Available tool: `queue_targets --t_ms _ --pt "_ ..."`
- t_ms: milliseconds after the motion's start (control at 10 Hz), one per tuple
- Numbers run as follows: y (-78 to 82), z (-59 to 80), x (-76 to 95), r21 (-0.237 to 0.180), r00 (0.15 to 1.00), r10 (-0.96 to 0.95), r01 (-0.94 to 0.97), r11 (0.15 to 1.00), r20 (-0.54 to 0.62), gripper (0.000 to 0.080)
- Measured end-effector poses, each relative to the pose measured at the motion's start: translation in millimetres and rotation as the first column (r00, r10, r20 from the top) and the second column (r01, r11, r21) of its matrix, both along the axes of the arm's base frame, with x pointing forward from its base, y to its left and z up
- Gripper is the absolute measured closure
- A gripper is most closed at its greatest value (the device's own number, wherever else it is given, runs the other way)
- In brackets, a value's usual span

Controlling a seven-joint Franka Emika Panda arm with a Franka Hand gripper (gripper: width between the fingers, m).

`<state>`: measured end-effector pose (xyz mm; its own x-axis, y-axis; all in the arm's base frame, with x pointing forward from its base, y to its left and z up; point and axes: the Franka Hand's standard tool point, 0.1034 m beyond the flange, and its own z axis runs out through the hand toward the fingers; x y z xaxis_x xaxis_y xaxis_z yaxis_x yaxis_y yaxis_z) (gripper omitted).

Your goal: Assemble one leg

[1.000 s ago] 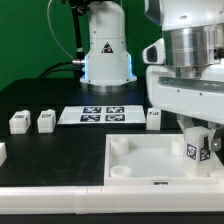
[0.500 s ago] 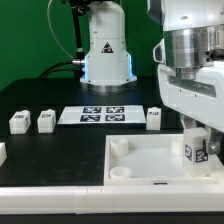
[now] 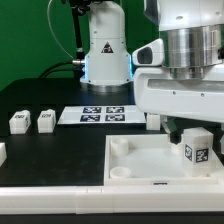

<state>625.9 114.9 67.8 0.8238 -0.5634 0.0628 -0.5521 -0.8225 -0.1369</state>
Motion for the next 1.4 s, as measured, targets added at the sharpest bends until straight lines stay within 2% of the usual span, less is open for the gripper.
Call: queue_targets --t_ms 100,300,500,600,700,900,1100,1200,1400 --pt "-3.2 0.0 0.7 -0.021 0.986 0.169 -0.168 0.985 0.012 0.0151" --pt "-0.1 1.4 1.6 -0.049 0.929 0.368 -0.367 0.929 0.028 0.0151" --pt "3.1 2.3 0.8 -0.084 0.839 0.543 -0.539 0.838 0.028 0.0151" --pt "7.1 2.3 -0.1 -0.114 0.759 0.651 -0.646 0.755 0.016 0.0151" --pt "8.4 2.4 -0.4 -0.124 0.736 0.677 -0.671 0.731 0.011 0.0151" --pt "7.0 1.8 -0.3 -0.123 0.739 0.674 -0.668 0.734 0.01 0.0151" --pt "6.8 1.6 -0.4 -0.123 0.739 0.674 -0.668 0.734 0.01 0.0429" --pt "5.1 1.4 -0.2 -0.124 0.74 0.672 -0.666 0.735 0.009 0.0509" --pt "5.0 1.3 -0.2 -0.123 0.745 0.667 -0.661 0.74 0.009 0.0509"
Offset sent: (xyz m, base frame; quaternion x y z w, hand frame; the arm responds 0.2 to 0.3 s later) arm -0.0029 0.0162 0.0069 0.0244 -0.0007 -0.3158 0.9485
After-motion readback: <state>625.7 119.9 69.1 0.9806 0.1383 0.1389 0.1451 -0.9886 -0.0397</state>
